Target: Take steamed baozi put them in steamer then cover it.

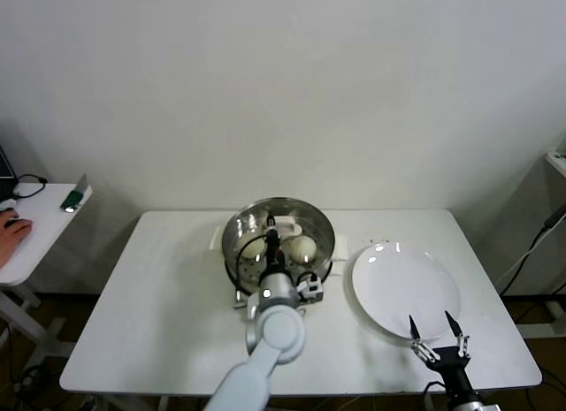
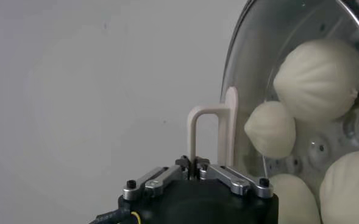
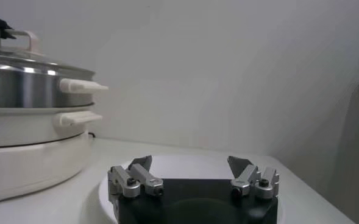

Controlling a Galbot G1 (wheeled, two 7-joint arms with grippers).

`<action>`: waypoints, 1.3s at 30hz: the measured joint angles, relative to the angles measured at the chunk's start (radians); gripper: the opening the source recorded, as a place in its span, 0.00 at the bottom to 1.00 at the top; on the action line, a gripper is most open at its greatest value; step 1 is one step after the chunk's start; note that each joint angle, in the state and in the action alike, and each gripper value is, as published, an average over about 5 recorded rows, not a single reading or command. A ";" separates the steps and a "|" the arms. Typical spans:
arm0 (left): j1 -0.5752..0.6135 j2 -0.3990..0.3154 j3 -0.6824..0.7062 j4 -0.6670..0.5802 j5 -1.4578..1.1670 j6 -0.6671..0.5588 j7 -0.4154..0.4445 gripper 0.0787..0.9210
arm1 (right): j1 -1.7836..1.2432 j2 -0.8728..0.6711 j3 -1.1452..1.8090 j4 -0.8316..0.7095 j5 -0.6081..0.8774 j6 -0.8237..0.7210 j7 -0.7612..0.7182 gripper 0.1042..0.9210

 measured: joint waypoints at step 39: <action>0.106 0.199 -0.004 -0.351 -0.460 -0.010 -0.019 0.88 | 0.008 -0.005 -0.041 0.014 -0.006 -0.056 0.035 0.88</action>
